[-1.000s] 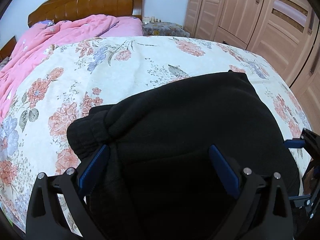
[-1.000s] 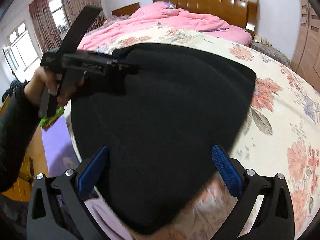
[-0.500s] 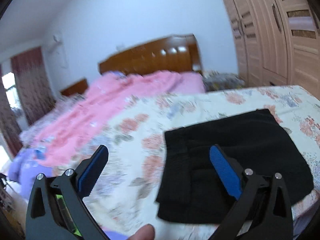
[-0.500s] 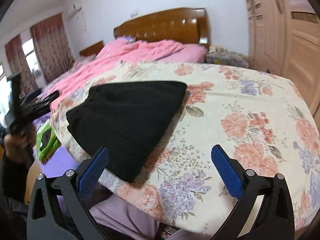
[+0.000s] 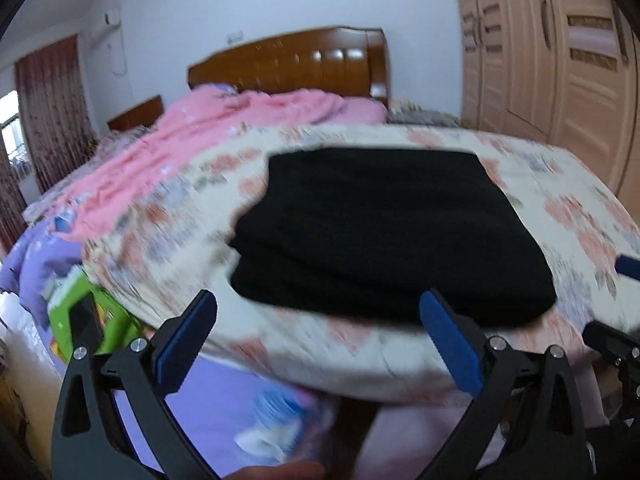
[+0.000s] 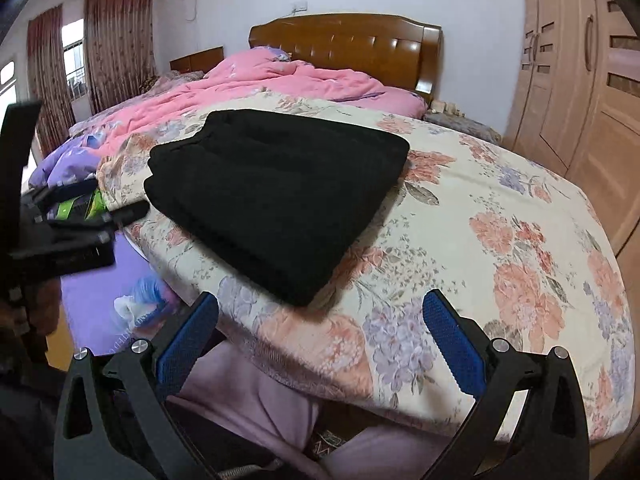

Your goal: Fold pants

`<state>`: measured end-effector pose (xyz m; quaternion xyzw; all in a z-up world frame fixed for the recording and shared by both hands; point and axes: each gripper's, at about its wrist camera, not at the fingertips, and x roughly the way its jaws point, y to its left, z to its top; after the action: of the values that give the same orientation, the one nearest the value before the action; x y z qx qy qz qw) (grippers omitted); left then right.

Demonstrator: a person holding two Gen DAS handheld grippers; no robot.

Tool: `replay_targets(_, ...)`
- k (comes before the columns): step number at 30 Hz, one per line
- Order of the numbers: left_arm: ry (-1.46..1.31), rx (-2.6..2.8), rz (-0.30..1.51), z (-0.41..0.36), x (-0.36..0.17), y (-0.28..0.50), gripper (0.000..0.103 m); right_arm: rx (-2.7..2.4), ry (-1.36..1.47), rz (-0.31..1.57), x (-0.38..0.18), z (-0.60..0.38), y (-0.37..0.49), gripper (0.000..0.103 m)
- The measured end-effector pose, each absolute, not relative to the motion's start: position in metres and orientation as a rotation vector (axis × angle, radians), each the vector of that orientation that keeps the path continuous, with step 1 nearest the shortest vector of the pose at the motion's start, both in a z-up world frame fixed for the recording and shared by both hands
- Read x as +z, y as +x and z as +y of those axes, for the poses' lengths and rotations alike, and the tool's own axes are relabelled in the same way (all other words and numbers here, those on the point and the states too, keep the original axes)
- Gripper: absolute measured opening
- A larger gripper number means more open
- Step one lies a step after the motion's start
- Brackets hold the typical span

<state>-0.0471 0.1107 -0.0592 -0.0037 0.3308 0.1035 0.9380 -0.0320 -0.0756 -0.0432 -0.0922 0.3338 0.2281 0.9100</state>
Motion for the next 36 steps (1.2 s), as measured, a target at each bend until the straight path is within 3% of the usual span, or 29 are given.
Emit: replay_targets(36, 0.025, 0.172, 0.665, 0.090, -0.063, -0.051, 0.101, 0.447, -0.136, 0.668, -0.038, -0.088, -0.033, 0.099)
